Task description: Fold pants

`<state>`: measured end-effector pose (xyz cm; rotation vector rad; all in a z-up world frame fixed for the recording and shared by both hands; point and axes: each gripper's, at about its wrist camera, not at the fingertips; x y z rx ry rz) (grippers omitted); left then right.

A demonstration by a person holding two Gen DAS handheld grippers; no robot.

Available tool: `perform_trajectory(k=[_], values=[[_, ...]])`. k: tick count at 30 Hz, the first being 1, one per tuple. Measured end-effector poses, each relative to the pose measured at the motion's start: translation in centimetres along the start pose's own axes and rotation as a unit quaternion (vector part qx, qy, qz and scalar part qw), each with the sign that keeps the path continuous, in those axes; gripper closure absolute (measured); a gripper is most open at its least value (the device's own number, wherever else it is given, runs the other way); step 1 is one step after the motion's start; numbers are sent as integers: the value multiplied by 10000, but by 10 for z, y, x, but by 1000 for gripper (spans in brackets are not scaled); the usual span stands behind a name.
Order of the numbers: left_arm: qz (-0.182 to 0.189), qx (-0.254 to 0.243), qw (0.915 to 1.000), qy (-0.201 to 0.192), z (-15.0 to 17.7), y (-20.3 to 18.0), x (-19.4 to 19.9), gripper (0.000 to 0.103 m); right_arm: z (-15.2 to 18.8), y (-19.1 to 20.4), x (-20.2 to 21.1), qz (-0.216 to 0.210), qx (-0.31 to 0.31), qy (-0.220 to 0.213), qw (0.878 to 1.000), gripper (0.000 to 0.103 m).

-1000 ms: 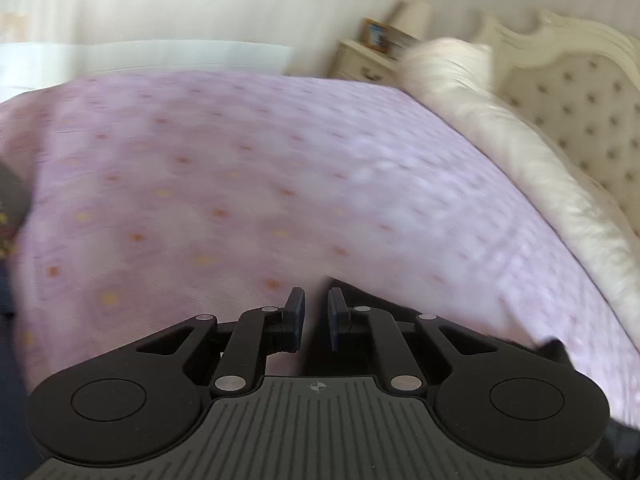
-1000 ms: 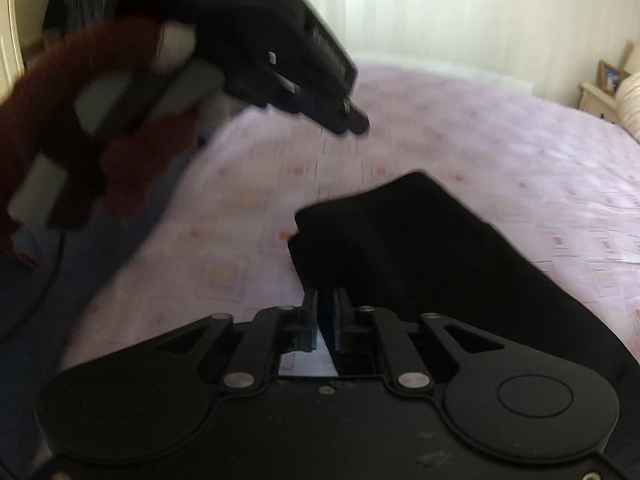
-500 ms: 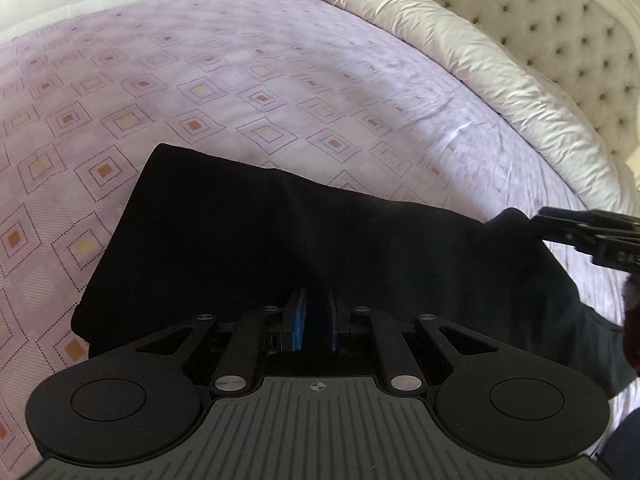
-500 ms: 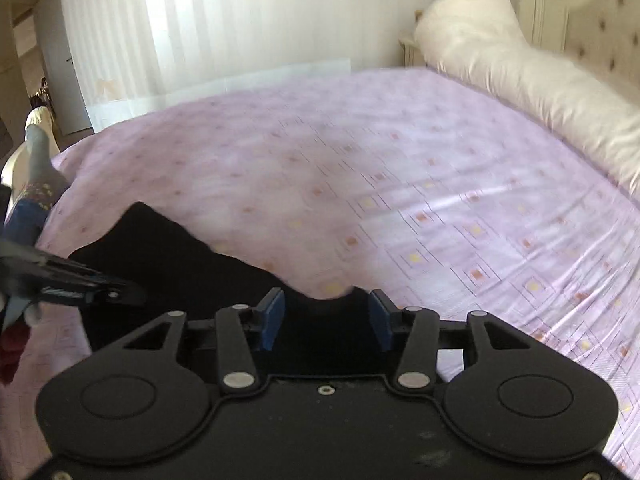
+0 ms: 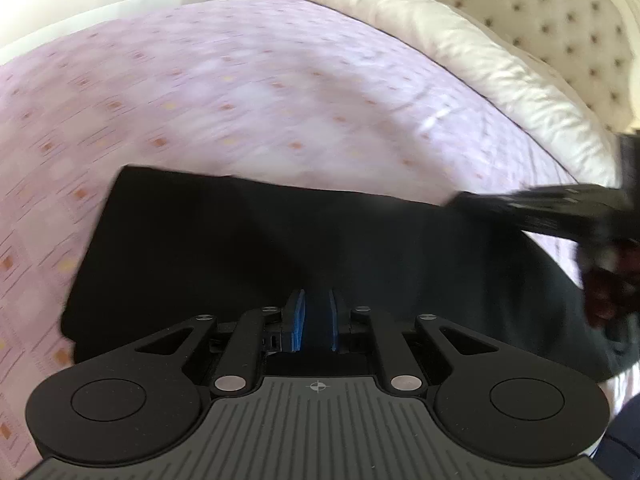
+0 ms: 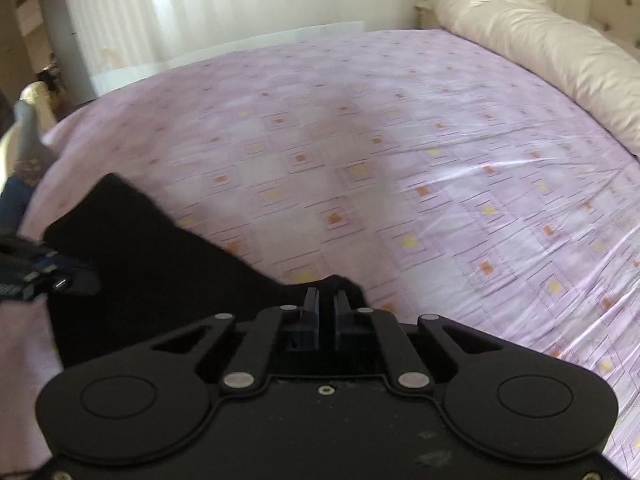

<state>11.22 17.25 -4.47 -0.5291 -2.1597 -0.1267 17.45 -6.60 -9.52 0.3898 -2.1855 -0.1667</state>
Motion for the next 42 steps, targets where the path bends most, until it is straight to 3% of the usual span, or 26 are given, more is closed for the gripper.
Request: perform_trajectory(k=[2, 5, 7, 11, 16, 19, 22, 24, 29, 35, 38, 40, 42], values=[[79, -164, 9998, 46, -7, -16, -4, 91, -1, -4, -10, 37, -160, -6, 9999, 95], [298, -427, 9986, 90, -18, -45, -9, 91, 3, -8, -5, 105, -329, -202, 9992, 82], [439, -556, 9974, 113, -24, -66, -15, 90, 4, -15, 14, 50, -608, -465, 9971, 74], [706, -781, 9942, 200, -33, -109, -34, 90, 15, -41, 76, 250, -930, -837, 9918, 69], [963, -950, 9901, 383, -34, -154, -64, 90, 62, -114, 168, 971, -1422, -967, 9803, 63], [918, -982, 9895, 536, -29, -168, -82, 91, 100, -166, 213, 1587, -1634, -853, 9700, 61], [715, -926, 9922, 435, -27, -175, -83, 91, 131, -208, 237, 1901, -1731, -541, 9649, 59], [677, -708, 9938, 521, -29, -172, -83, 91, 143, -219, 240, 1830, -1601, -396, 9692, 59], [617, -551, 9945, 647, -36, -177, -87, 91, 142, -207, 210, 1071, -779, -111, 9911, 61], [503, -588, 9946, 695, -38, -181, -87, 91, 122, -194, 157, 588, 162, 300, 9977, 62], [507, -584, 9946, 687, -38, -181, -87, 91, 120, -194, 144, 490, 533, 611, 9955, 73], [514, -545, 9949, 677, -38, -180, -87, 91, 121, -193, 142, 343, 637, 706, 9949, 93], [489, -577, 9950, 655, -39, -181, -85, 91, 122, -191, 145, 358, 788, 681, 9939, 100]])
Point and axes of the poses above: each gripper's, at about its wrist camera, not at the fingertips, and x roughly against the way its jaws point, y to its left, z to its underside, and after that the axes turned 14 degrees about -x, right-handed
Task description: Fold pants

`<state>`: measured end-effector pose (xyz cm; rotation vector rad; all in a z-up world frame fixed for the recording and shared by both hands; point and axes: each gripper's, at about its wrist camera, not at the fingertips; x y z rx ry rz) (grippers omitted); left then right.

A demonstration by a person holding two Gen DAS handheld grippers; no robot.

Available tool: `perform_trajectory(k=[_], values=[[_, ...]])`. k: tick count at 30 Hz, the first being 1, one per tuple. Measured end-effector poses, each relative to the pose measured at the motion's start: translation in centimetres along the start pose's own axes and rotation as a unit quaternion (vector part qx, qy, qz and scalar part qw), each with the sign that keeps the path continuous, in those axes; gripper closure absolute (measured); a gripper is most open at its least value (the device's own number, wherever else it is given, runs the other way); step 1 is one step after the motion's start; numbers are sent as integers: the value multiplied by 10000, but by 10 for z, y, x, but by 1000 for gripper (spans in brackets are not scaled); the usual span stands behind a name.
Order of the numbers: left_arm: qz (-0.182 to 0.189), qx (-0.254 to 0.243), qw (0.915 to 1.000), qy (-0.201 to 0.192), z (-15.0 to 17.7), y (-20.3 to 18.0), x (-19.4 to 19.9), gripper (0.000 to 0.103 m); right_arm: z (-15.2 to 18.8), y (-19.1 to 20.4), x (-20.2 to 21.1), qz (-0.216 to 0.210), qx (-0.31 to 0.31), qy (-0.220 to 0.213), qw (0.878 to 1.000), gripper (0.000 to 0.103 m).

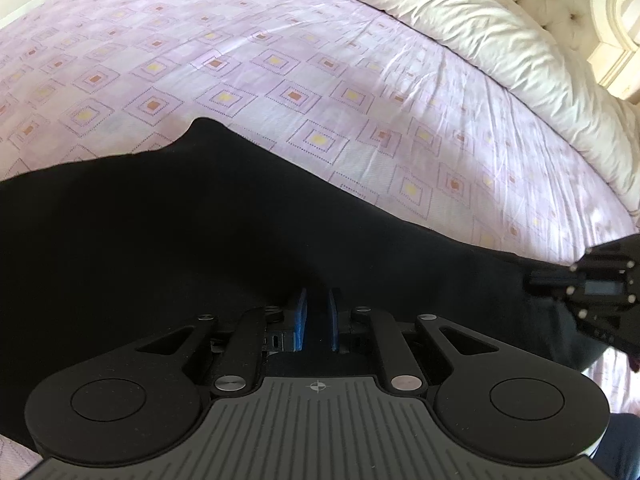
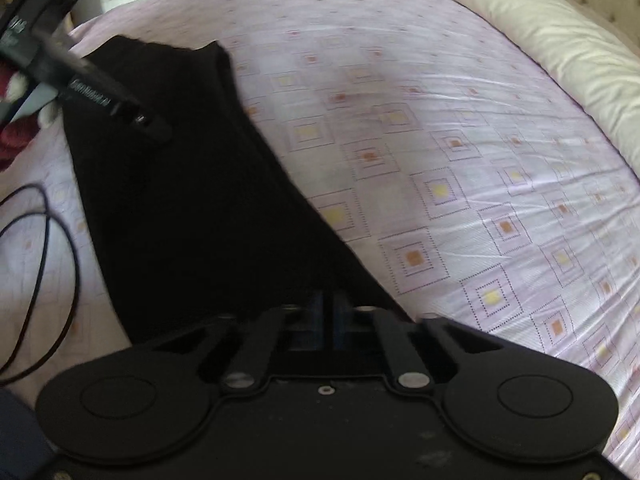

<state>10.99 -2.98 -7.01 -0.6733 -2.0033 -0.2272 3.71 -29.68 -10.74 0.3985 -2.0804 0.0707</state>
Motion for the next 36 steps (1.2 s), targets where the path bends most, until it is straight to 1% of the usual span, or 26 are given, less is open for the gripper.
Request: perform_trajectory(k=[1, 3, 4, 6, 8, 9, 10, 12, 14, 17, 19, 21, 22, 23, 24, 25, 27, 28, 31, 32, 33, 34, 36], values=[[-46, -30, 10000, -42, -1, -2, 2, 91, -1, -1, 2, 89, 24, -97, 9999, 100], [-102, -89, 9998, -131, -3, -8, 5, 91, -4, -8, 4, 211, -214, -281, 9992, 100], [-80, -133, 9998, -131, -5, -13, 6, 91, -4, -12, 1, 227, -363, -302, 9986, 100], [-3, -246, 9996, -134, -8, -25, 7, 91, -2, -14, -7, 289, -474, -324, 9979, 100], [104, -412, 9990, -122, -11, -41, 8, 91, 3, -15, -10, 354, -700, -461, 9959, 98], [183, -506, 9985, -110, -11, -51, 8, 91, 3, -17, -6, 351, -948, -551, 9934, 92], [259, -576, 9979, -107, -11, -59, 7, 91, 6, -23, 1, 369, -1287, -701, 9885, 81], [417, -733, 9964, -79, -12, -76, 3, 91, 16, -32, 19, 478, -1820, -981, 9772, 70], [564, -919, 9942, -47, -11, -94, -2, 91, 32, -48, 40, 781, -2303, -1083, 9639, 68], [733, -1205, 9900, 18, -10, -119, -11, 91, 66, -75, 74, 1412, -2893, -1116, 9402, 65], [822, -1344, 9875, 54, -9, -131, -18, 91, 93, -96, 97, 1911, -3126, -1118, 9237, 54], [811, -1477, 9856, 140, -9, -142, -27, 91, 116, -115, 113, 2285, -3392, -1076, 9062, 46], [743, -1541, 9850, 242, -9, -146, -35, 91, 127, -125, 122, 2428, -3594, -1068, 8947, 41], [657, -1563, 9850, 322, -7, -148, -42, 91, 137, -134, 129, 2484, -3775, -1077, 8856, 37], [647, -1546, 9856, 226, -6, -148, -43, 91, 147, -143, 136, 2509, -3980, -1104, 8755, 29], [632, -1503, 9863, 235, -6, -148, -43, 91, 156, -149, 141, 2489, -4132, -1141, 8685, 23], [626, -1441, 9872, 276, -6, -147, -43, 91, 170, -162, 144, 2291, -4425, -1190, 8588, 18], [631, -1435, 9872, 294, -6, -147, -43, 91, 177, -167, 144, 2121, -4582, -1169, 8552, 17], [651, -1445, 9868, 342, -9, -147, -44, 91, 196, -183, 131, 1219, -5047, -1017, 8486, 18], [660, -1427, 9869, 357, -9, -147, -45, 91, 199, -187, 125, 1044, -5148, -970, 8454, 17], [669, -1405, 9871, 364, -10, -147, -45, 91, 201, -187, 122, 972, -5179, -987, 8441, 14], [675, -1399, 9872, 369, -10, -147, -45, 91, 201, -186, 120, 1004, -5110, -1147, 8459, 13], [675, -1408, 9870, 372, -11, -148, -47, 91, 199, -188, 117, 913, -5148, -1294, 8426, 13]])
Point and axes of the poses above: each gripper's, at about its wrist camera, not at the fingertips, and x roughly against the way its jaws point, y to its left, z to its underside, and after that the axes turned 14 degrees about -x, right-handed
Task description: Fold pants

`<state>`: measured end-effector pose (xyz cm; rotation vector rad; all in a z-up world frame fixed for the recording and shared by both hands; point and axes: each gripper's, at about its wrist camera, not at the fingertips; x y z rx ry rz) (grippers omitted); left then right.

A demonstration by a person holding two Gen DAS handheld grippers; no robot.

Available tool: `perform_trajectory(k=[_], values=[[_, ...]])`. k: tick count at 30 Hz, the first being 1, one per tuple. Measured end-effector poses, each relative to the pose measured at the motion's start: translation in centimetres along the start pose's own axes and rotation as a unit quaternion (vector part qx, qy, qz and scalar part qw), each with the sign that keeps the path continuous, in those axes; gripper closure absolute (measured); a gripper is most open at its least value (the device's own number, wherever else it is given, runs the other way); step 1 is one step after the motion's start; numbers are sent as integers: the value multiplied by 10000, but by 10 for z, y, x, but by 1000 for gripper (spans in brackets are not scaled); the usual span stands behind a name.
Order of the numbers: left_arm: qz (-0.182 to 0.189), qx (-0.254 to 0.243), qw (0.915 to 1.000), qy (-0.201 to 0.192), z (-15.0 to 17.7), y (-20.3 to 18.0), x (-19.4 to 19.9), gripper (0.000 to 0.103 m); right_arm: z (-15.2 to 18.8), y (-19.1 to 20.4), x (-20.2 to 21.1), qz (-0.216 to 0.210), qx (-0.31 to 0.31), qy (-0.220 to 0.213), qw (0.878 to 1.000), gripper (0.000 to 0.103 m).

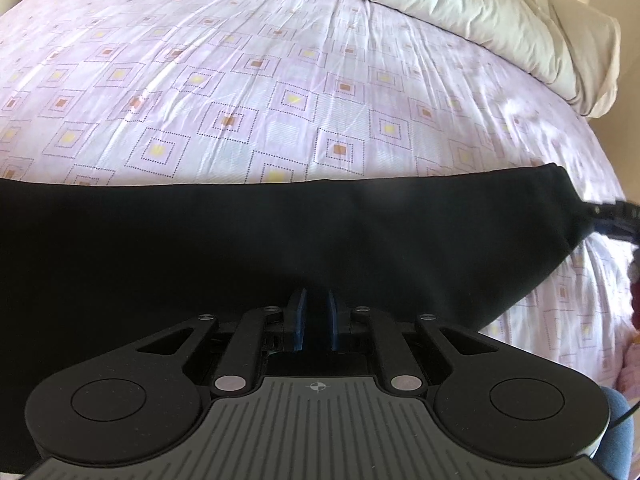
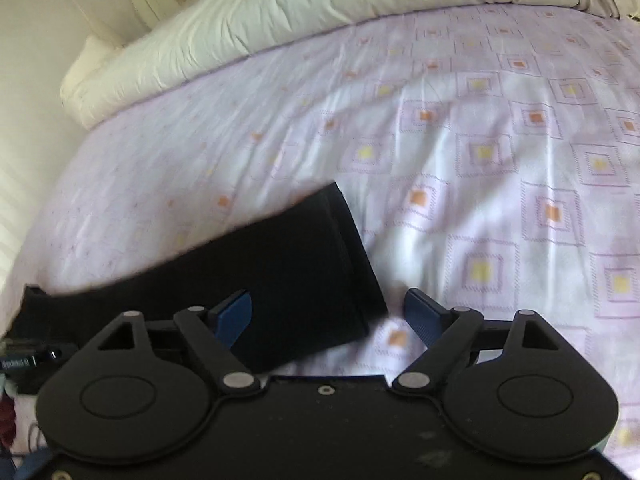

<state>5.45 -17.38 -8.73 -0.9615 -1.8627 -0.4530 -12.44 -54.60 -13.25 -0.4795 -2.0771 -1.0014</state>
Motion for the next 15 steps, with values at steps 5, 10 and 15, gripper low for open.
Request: perform_trajectory(k=[5, 10, 15], values=[[51, 78, 10000, 11, 0, 3, 0, 91, -16, 8, -13, -224, -142, -105, 9996, 70], [48, 33, 10000, 53, -6, -2, 4, 91, -22, 16, -11, -255, -202, -64, 9994, 84], [412, -494, 9979, -73, -26, -32, 3, 91, -23, 38, 26, -495, -261, -391, 9977, 84]])
Point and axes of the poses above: each gripper's, at about its wrist camera, not at the fingertips, and x roughly against the way its jaws point, y to its left, z to its underside, and after that the axes turned 14 degrees about -x, right-handed
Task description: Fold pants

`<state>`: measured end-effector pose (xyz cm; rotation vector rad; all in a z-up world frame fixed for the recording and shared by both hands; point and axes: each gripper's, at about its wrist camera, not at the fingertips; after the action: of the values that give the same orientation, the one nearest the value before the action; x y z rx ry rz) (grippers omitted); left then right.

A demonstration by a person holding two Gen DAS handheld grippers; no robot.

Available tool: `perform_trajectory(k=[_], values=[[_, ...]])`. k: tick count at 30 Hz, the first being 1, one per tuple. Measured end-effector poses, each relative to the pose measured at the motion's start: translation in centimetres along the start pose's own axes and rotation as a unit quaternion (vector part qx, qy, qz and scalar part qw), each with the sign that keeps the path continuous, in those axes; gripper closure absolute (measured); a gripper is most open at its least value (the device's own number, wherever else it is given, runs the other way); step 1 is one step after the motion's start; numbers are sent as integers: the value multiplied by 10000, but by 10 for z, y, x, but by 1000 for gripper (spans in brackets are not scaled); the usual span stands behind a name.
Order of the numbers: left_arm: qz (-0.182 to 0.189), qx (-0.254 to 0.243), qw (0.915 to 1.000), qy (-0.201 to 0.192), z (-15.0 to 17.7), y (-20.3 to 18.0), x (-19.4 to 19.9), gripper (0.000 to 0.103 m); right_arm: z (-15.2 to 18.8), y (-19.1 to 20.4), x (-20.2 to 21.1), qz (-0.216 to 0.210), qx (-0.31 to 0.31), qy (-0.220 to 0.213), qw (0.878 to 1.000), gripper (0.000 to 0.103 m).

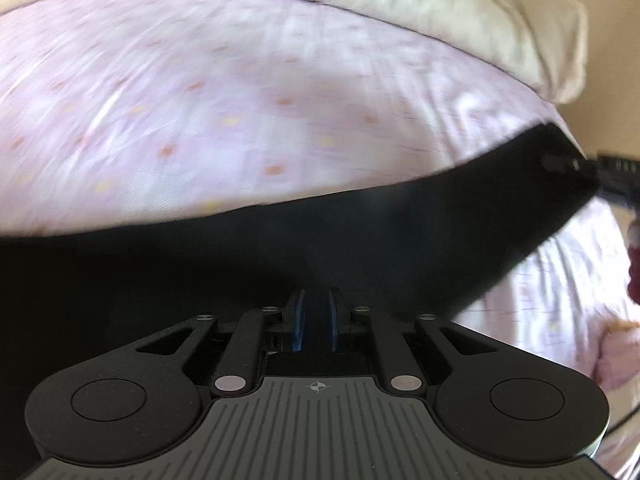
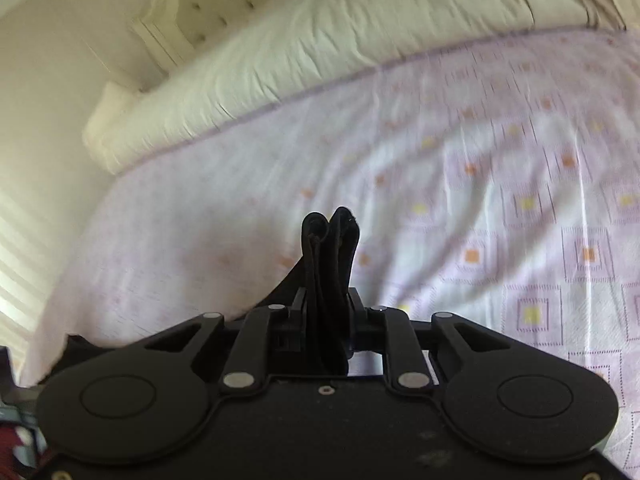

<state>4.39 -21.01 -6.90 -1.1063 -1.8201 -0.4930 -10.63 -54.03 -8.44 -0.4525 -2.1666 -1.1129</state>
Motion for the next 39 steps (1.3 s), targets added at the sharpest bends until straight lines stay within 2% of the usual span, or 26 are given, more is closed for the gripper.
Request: perform_trajectory(k=[4, 6, 8, 11, 16, 23, 26, 30, 33, 35, 37, 39], values=[[270, -267, 9993, 45, -12, -20, -23, 91, -6, 32, 18, -68, 184, -101, 9998, 84], [189, -402, 9989, 122, -12, -29, -38, 91, -6, 50, 23, -67, 275, -148, 9995, 84], [31, -584, 9983, -30, -11, -36, -39, 91, -3, 67, 30, -93, 273, -148, 9995, 84], [47, -345, 9994, -6, -9, -28, -29, 91, 7, 100, 35, -137, 368, -126, 9991, 84], [-487, 207, 9978, -409, 20, 21, 23, 91, 38, 170, 32, -460, 674, 11, 9967, 84], [-1083, 1027, 9870, -598, 84, 103, 88, 91, 127, 268, -19, -882, 1132, 618, 9877, 84], [-1238, 1318, 9818, -581, 107, 128, 107, 91, 178, 299, -53, -775, 1407, 842, 9834, 84], [-1367, 1562, 9768, -520, 132, 149, 121, 91, 233, 318, -100, -542, 1708, 1129, 9773, 84], [-1391, 1698, 9742, -532, 143, 155, 127, 91, 268, 330, -121, -325, 2146, 1093, 9700, 83], [-1377, 1774, 9729, -556, 149, 157, 132, 91, 284, 335, -129, -294, 2487, 1027, 9627, 74], [-1384, 1788, 9723, -592, 150, 158, 135, 91, 290, 337, -131, -559, 2634, 1153, 9561, 54], [-1373, 1762, 9725, -652, 151, 156, 139, 91, 290, 339, -118, -885, 2670, 1241, 9516, 50]])
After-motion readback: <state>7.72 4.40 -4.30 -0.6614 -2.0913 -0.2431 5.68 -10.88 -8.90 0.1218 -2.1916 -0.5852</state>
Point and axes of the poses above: each gripper's, at about its wrist camera, not at the fingertips, and x roughly against the way its jaws point, y to its left, z to its underside, and after that the axes turned 14 degrees about -x, right-handed
